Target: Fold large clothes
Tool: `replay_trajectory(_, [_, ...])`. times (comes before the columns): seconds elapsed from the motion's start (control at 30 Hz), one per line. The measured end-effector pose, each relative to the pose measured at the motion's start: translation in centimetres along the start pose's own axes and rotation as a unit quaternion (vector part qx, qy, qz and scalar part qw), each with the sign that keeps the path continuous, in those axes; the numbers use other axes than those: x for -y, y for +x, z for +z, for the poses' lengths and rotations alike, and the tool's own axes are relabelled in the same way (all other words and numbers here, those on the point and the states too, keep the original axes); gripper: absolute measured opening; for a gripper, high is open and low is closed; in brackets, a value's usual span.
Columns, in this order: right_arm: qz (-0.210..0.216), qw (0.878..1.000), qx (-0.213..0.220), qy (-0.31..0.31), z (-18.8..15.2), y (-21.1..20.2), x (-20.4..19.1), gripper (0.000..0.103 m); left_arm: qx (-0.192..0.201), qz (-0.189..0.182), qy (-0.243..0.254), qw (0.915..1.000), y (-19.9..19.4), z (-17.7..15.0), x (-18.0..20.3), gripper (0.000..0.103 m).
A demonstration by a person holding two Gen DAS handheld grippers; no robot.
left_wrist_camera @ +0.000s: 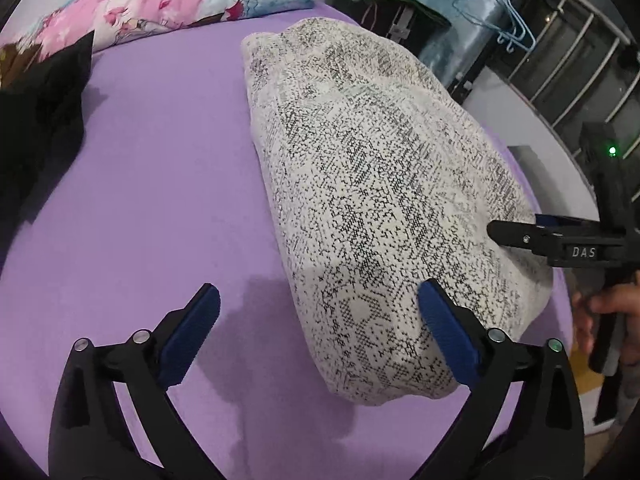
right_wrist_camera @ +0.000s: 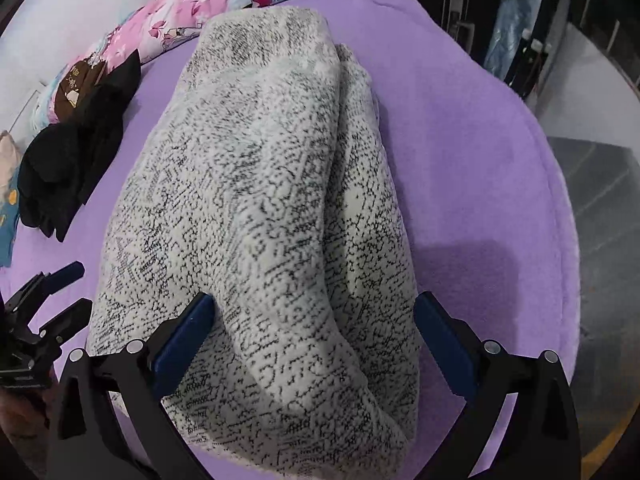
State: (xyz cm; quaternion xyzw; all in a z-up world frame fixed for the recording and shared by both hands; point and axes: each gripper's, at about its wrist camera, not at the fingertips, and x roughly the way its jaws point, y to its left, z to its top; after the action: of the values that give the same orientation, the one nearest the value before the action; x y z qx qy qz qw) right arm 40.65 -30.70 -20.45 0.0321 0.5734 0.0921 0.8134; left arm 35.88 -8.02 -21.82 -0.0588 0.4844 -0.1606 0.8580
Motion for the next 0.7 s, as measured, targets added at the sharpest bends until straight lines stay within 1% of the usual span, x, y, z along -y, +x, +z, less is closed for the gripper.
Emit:
replay_trajectory(0.13, [-0.014,1.0,0.0,-0.006,0.1,0.7,-0.2,0.097,0.0,-0.003,0.004,1.0,0.2,0.1,0.1,0.097])
replay_trajectory(0.2, [0.0,1.0,-0.004,0.01,0.3,1.2,0.3,0.097,0.0,-0.007,0.006,1.0,0.4,0.2,0.1,0.098])
replay_trajectory(0.23, [0.006,1.0,-0.004,0.015,0.4,1.0,0.4,0.097,-0.002,-0.016,0.001,0.9999,0.4,0.3,-0.2,0.098])
replay_trajectory(0.27, [0.01,1.0,-0.004,0.014,0.5,0.8,0.3,0.097,-0.01,-0.033,-0.011,0.9993,0.3,0.5,-1.0,0.097])
replay_trajectory(0.33, [0.029,1.0,-0.007,0.009,0.8,-0.1,0.1,0.097,-0.022,-0.057,-0.027,0.9977,0.0,0.9,-2.3,0.097])
replay_trajectory(0.37, [0.047,0.999,-0.009,0.007,1.1,-0.7,0.0,0.097,-0.021,-0.07,-0.029,0.9969,-0.4,1.1,-3.1,0.096])
replay_trajectory(0.47, [0.058,0.998,-0.006,-0.001,1.6,-1.8,0.0,0.097,-0.023,-0.098,-0.022,0.9947,-0.4,2.0,-4.6,0.096])
replay_trajectory(0.53, [0.057,0.998,-0.004,-0.011,2.3,-2.3,0.1,0.097,-0.025,-0.134,-0.041,0.9898,0.0,2.6,-5.6,0.096])
replay_trajectory(0.63, [0.064,0.998,0.0,-0.026,3.6,-2.7,0.3,0.097,-0.045,-0.214,-0.083,0.9722,1.4,3.4,-7.1,0.096])
replay_trajectory(0.7, [0.071,0.997,-0.001,-0.034,4.6,-2.5,0.4,0.097,-0.06,-0.234,-0.104,0.9647,2.4,3.7,-8.0,0.096])
